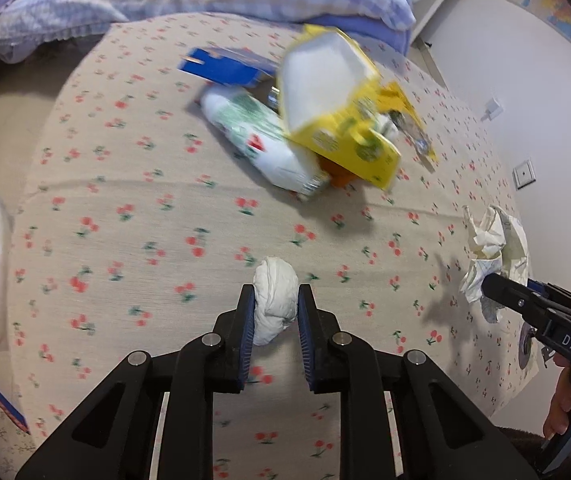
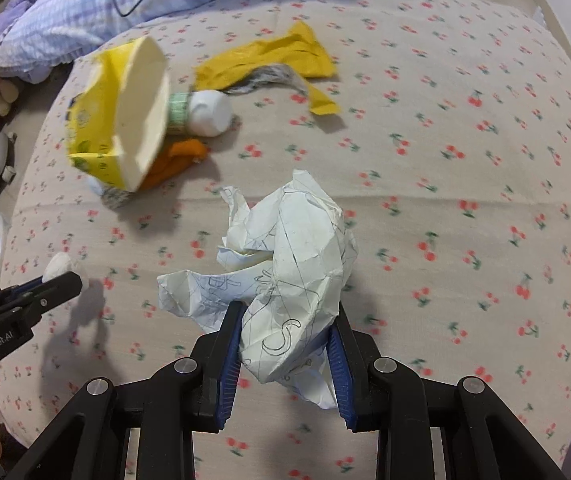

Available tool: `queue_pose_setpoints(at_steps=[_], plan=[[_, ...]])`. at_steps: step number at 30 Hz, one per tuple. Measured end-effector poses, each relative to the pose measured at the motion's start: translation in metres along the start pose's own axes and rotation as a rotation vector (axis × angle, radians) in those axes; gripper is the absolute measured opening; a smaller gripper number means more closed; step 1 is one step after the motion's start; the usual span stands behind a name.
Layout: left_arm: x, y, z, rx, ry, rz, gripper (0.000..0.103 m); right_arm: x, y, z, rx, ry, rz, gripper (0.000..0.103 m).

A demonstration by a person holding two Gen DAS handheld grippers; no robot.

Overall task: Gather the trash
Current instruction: 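Carry the tissue and paper to the white bin and release both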

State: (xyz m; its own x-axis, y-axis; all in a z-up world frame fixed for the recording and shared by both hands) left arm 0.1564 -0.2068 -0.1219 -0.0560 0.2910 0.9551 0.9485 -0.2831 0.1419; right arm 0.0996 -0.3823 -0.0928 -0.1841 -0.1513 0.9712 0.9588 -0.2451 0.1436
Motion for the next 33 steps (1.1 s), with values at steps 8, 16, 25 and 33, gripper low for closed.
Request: queue_pose_setpoints(at_steps=[8, 16, 25, 33], plan=[[0.028, -0.008, 0.056, 0.077, 0.019, -0.039, 0.021, -0.004, 0.010, 0.050, 0.071, 0.021, -0.004, 0.035], [0.056, -0.023, 0.122, 0.173, 0.036, -0.082, 0.021, -0.016, 0.016, 0.103, 0.149, 0.037, 0.001, 0.035], [0.077, -0.043, 0.191, 0.272, 0.054, -0.120, 0.021, -0.032, 0.019, 0.159, 0.226, 0.060, 0.006, 0.035], [0.092, -0.059, 0.256, 0.361, 0.081, -0.161, 0.021, -0.044, 0.021, 0.210, 0.284, 0.091, 0.000, 0.035]])
Point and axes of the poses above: each gripper's, at about its wrist camera, not at the fingertips, and x roughly against the way its jaws point, z to its left, y to its top, the point moved 8 cm from there along -x, roughly the way its jaws point, and after that the axes turned 12 degrees about z, right-handed, at the moved point
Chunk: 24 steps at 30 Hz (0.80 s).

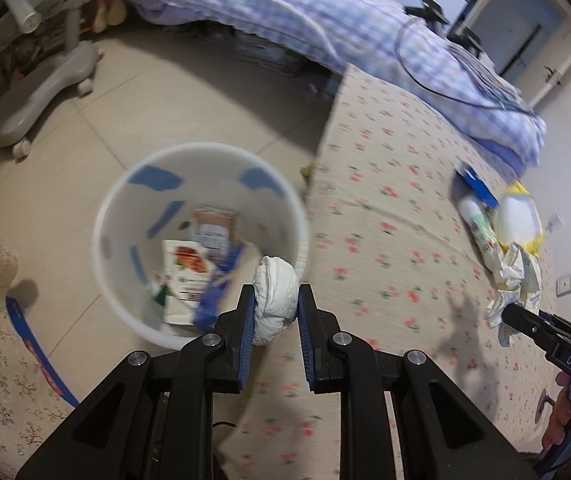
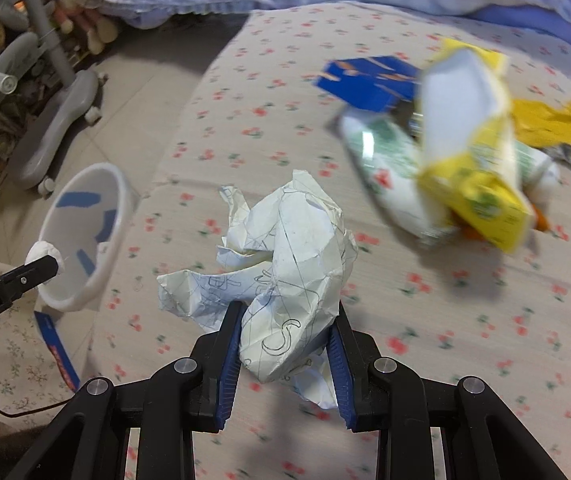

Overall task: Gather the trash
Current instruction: 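Carry the tissue and paper to the white bin and release both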

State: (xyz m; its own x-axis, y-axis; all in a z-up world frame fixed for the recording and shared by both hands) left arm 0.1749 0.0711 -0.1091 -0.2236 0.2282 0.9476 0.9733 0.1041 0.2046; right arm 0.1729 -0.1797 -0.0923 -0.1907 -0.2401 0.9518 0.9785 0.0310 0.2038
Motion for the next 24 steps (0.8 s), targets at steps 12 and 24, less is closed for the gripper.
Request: queue_pose_setpoints(at_steps=[12, 24], plan=[[0.013, 0.014, 0.048, 0.059, 0.093, -0.063, 0.076, -0.029, 0.024, 0.066, 0.094, 0.029, -0.044, 0.035], [0.038, 0.012, 0.106, 0.110, 0.212, -0.125, 0.085, -0.059, 0.042, 0.143, 0.226, 0.093, -0.096, 0.037]])
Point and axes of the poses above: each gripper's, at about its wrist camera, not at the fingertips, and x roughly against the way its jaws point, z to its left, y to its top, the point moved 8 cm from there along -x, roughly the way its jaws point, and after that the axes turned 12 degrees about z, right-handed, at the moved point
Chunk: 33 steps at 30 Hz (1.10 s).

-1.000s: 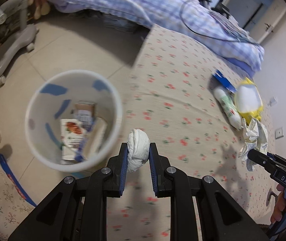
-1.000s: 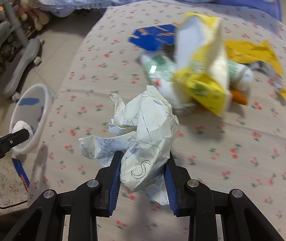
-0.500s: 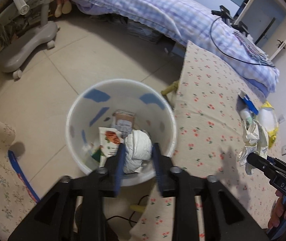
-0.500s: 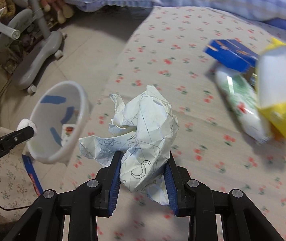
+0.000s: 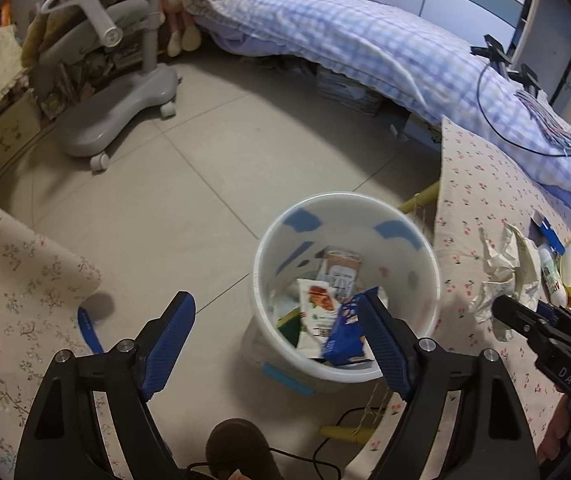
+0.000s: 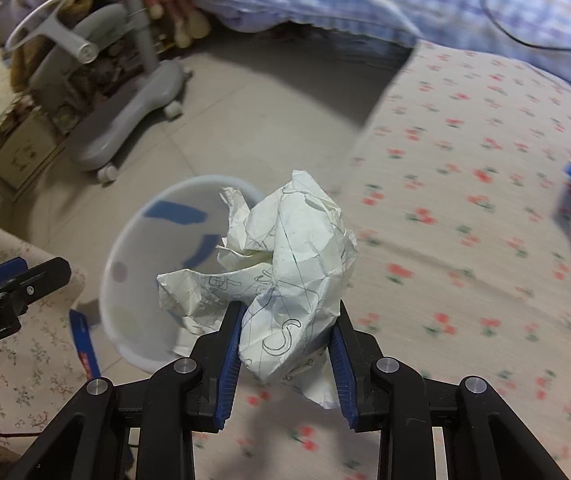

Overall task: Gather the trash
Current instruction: 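Carry the tissue and paper to the white bin and release both, then move the right tool to the yellow snack bag and grasp it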

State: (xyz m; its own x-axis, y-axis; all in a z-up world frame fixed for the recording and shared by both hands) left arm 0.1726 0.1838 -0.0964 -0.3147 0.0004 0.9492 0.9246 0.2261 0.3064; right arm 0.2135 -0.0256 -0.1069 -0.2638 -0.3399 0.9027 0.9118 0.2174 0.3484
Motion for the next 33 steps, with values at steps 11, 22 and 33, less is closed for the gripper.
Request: queue_pose_setpoints(at_steps=[11, 22, 33], plan=[[0.002, 0.000, 0.027, 0.040, 0.030, -0.013, 0.086, -0.022, 0.016, 0.037, 0.074, 0.097, -0.051, 0.076], [0.002, -0.005, 0.000, -0.011, -0.005, 0.015, 0.088, 0.016, 0.009, 0.004, 0.076, -0.081, -0.097, 0.076], [0.008, -0.002, -0.065, -0.145, 0.002, 0.004, 0.095, 0.097, 0.001, -0.120, -0.139, -0.325, -0.179, 0.076]])
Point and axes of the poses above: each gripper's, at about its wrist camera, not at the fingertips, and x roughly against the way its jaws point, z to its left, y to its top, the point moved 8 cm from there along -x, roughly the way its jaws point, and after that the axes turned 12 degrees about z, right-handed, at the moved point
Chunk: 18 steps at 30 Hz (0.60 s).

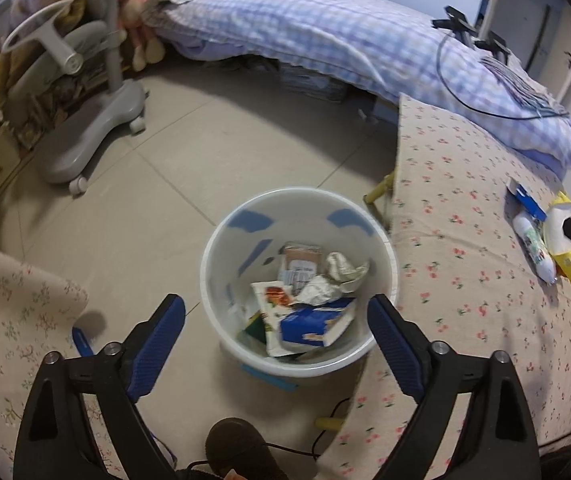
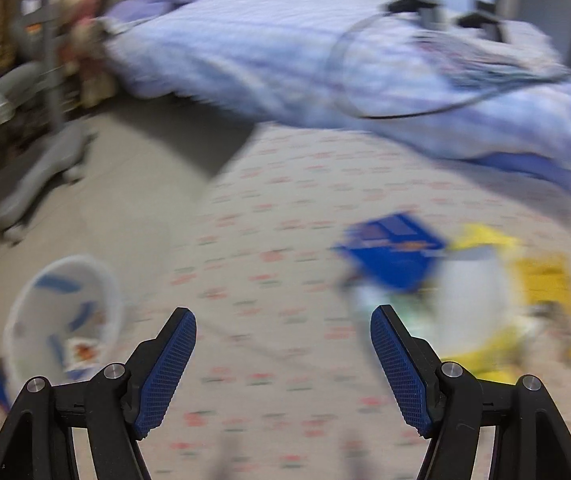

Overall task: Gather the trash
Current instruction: 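Move the right tool to the yellow snack bag and grasp it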

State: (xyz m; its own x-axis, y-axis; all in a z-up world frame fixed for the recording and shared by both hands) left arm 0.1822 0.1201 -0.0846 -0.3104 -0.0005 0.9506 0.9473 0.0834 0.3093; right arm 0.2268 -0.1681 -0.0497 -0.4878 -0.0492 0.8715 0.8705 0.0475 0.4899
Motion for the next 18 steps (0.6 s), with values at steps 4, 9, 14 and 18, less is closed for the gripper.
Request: queue_pose_setpoints(at_steps=[4, 9, 14, 18], plan=[[0.004, 0.005, -0.023, -0.022, -0.018, -0.006, 0.095, 0.004, 0.005, -0.059, -0.080, -0.109, 0.000, 0.076], [0.006, 0.007, -0.048, -0.042, -0.026, -0.006, 0.096, -0.004, 0.003, -0.109, -0.173, -0.157, 0.044, 0.076], [0.004, 0.009, -0.068, -0.043, -0.045, 0.017, 0.096, -0.020, -0.002, -0.129, -0.205, -0.150, 0.097, 0.075], [0.008, 0.009, -0.080, -0.027, -0.081, 0.019, 0.096, -0.033, -0.006, -0.130, -0.206, -0.116, 0.128, 0.049]])
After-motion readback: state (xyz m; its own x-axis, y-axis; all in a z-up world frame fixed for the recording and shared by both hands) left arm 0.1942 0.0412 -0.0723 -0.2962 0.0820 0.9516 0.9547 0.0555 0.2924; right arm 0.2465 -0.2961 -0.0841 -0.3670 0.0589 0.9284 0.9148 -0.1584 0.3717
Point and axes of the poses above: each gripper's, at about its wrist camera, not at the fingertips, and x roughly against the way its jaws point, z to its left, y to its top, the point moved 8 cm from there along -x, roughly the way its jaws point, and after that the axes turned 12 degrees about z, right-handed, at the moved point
